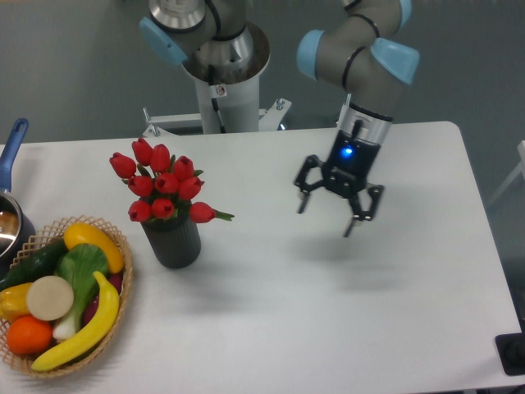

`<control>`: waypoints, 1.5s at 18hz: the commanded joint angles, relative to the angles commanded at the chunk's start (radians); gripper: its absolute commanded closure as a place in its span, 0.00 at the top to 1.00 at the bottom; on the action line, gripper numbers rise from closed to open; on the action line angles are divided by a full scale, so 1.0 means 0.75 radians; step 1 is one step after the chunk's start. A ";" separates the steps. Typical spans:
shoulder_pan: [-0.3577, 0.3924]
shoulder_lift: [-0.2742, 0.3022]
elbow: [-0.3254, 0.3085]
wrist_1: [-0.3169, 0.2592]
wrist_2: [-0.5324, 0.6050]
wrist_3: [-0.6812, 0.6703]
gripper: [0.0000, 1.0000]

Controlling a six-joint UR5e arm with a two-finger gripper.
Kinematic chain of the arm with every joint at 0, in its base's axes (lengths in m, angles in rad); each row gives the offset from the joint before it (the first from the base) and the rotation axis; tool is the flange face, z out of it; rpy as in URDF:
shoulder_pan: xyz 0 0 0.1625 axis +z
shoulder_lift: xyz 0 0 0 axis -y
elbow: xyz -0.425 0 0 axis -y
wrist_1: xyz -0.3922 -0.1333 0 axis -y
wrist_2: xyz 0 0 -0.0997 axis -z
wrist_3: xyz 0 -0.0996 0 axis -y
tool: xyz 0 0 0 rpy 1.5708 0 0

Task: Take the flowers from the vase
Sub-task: 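Lower the gripper onto the tulip stems and close it around them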

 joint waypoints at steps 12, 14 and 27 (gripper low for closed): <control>-0.112 0.109 -0.172 -0.002 -0.268 0.012 1.00; -0.159 0.109 -0.170 -0.002 -0.268 0.012 1.00; -0.339 0.059 -0.148 0.000 -0.262 0.008 1.00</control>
